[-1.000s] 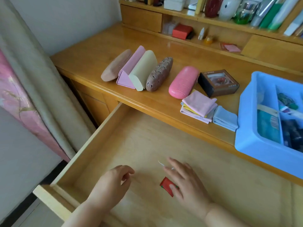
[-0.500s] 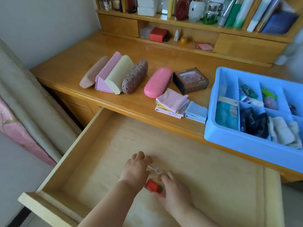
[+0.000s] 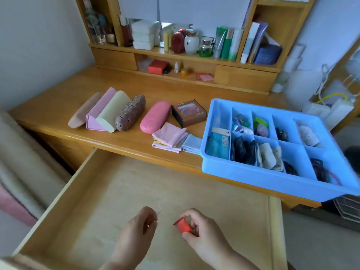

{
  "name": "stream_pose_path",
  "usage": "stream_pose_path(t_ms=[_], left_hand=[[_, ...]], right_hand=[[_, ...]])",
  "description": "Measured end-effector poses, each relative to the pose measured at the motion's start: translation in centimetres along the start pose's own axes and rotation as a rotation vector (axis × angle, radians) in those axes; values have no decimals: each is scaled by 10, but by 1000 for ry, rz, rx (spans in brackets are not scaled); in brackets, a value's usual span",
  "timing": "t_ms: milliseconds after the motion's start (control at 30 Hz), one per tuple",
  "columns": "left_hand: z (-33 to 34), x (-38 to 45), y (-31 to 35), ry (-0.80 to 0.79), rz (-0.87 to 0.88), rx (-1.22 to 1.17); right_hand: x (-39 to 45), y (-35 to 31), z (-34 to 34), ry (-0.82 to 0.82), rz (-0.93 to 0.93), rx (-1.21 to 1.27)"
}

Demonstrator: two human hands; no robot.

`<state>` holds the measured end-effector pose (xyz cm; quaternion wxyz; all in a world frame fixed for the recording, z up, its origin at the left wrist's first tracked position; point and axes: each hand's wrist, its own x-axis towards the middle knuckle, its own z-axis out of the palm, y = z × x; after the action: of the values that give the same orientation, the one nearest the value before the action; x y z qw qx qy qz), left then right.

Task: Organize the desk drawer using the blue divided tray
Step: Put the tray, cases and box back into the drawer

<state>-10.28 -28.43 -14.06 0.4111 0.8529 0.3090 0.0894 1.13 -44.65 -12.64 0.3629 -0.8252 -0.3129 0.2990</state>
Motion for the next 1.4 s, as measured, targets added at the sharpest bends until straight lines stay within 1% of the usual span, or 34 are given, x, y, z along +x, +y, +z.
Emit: stream_pose_path(t_ms=[67,167,233,300,400,500,600,667,733,800,933,1000,1100,1167,1267,1333,1400], left_hand=[[-5,-7,30,34,80,-49],[-14,0,83,155,175,-203],[-19,13,114,213,151,-338],[-23,32,137,243,95,-436],[-30,69,153,276,3,-437],[-34,105,164,239,-30,-382],[-30,142,179,212,-18,-295],[-23,168,191,185,-2,-248],[-21,184,199,198,7,-201],[-18,200,212,211,16,-222],[-3,249,246,134,9,-323],[7,271,262,107,4,-404],[18,297,279,28,31,-436],[24,310,286,-57,48,-356],[28,313,281,-136,-18,-257],[26,303,274,-109,-20,-198],[21,287,267,-31,51,-159]], right_hand=[[-17,-7,-31,38,-76,64],[-42,-21,-81,205,-184,123],[-58,-25,-114,354,-222,132],[-71,-23,-144,482,-222,121],[-86,-16,-176,569,-170,138],[-88,-12,-192,598,-107,145],[-82,-12,-201,614,-98,158],[-76,-11,-208,672,-103,114],[-73,-12,-212,702,-109,22],[-68,-12,-216,707,-98,-36],[-48,-3,-229,730,-94,-80],[-41,5,-234,750,-92,-79],[-33,10,-233,721,-45,-18],[-31,13,-233,715,-33,32],[-33,12,-237,669,-39,110],[-35,10,-240,645,-33,133],[-37,8,-242,665,-26,151]])
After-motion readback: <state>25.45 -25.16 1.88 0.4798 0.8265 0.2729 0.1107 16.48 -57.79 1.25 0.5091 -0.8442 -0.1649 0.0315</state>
